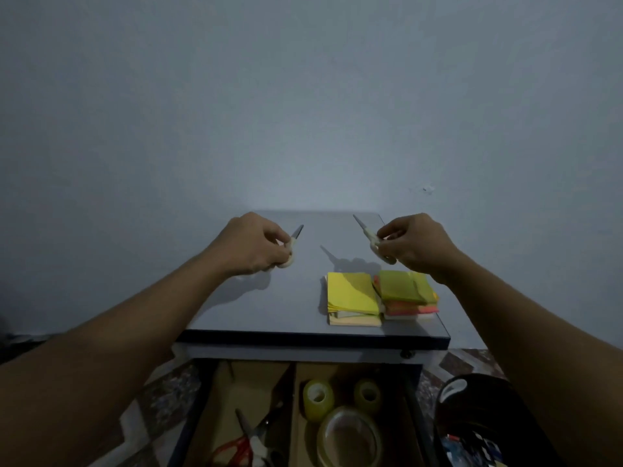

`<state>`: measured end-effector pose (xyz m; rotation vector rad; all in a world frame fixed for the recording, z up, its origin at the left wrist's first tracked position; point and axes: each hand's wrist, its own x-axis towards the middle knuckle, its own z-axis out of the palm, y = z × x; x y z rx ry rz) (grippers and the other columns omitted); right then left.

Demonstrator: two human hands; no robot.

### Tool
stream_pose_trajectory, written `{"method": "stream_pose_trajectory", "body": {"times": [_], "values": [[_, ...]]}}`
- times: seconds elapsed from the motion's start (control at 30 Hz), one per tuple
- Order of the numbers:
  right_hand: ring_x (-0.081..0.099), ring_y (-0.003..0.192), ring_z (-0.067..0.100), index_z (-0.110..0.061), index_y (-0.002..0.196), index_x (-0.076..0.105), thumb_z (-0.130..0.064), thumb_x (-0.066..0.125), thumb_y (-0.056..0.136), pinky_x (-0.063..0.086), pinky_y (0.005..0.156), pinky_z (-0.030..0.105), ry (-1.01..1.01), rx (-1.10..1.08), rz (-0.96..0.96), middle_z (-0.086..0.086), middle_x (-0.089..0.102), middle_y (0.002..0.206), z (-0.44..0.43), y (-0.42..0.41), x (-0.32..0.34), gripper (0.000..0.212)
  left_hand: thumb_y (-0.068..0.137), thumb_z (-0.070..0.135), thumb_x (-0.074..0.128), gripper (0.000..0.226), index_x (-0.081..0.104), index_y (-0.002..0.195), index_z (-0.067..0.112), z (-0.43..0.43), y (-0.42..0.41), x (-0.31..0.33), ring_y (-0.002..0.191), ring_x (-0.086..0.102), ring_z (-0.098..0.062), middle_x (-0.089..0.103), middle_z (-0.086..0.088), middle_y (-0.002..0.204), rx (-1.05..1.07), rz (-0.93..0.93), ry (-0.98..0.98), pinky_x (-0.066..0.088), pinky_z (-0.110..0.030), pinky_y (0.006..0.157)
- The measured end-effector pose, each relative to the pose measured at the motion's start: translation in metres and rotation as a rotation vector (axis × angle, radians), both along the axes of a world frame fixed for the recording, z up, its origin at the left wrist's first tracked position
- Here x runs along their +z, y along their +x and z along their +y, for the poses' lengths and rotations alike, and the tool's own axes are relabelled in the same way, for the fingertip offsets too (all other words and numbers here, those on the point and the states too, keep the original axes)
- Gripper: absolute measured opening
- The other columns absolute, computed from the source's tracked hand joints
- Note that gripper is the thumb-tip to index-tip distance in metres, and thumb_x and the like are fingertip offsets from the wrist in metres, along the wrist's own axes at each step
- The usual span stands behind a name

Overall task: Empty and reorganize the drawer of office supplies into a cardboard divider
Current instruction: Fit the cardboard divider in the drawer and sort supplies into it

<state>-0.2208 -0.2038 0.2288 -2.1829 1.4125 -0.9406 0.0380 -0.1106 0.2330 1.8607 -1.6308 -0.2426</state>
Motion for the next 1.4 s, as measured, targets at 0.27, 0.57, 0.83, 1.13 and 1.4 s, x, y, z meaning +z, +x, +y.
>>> {"method": "stream_pose_trajectory", "body": {"times": [0.27,0.57,0.83,1.13,1.4], "values": [[0.067,0.071,0.013,-0.019,0.097,0.076,-0.021,0.074,0.08,0.052,0.065,0.029,0.056,0.092,-0.131,-0.001,0.074,0.083,0.074,0.008,-0.005,0.018,0.082,0.02,0.077,0.024,0.078,0.105,0.028,0.109,0.012,-0.012,0.065,0.07,-0.004,0.074,0.017,0.08,-0.079,0.033,-0.031,0.053,-0.013,0.061],[0.059,0.058,0.001,-0.019,0.099,0.075,-0.019,0.073,0.083,0.039,0.044,0.009,0.085,0.148,-0.192,-0.007,0.072,0.081,0.136,0.012,-0.025,0.016,0.086,0.024,0.074,0.029,0.074,0.115,0.029,0.164,0.015,-0.089,0.074,0.06,0.014,0.065,0.023,0.09,-0.203,-0.09,0.305,0.044,-0.006,0.062],[0.067,0.074,0.014,-0.021,0.097,0.076,-0.024,0.075,0.079,0.05,0.067,0.029,0.1,0.179,-0.149,-0.006,0.073,0.081,0.159,0.012,-0.048,0.018,0.089,0.027,0.067,0.028,0.073,0.116,0.029,0.134,0.003,-0.157,0.093,0.06,0.0,0.069,0.011,0.118,-0.221,-0.269,0.415,0.047,-0.012,0.078],[0.068,0.078,0.011,-0.024,0.101,0.076,-0.024,0.077,0.079,0.059,0.071,0.033,0.149,0.187,-0.052,-0.008,0.073,0.086,0.166,0.015,-0.078,0.022,0.088,0.036,0.066,0.023,0.073,0.104,0.022,0.117,0.005,-0.178,0.082,0.065,-0.009,0.07,0.005,0.093,-0.177,-0.246,0.408,0.057,-0.032,0.075],[0.068,0.075,0.009,-0.026,0.097,0.073,-0.021,0.074,0.083,0.06,0.065,0.03,0.255,0.28,0.055,-0.008,0.07,0.087,0.18,0.047,-0.11,0.015,0.095,0.027,0.065,0.027,0.068,0.121,0.022,0.142,0.043,-0.155,0.097,0.06,-0.006,0.066,0.008,0.11,-0.006,0.004,0.178,0.049,-0.023,0.085]]}}
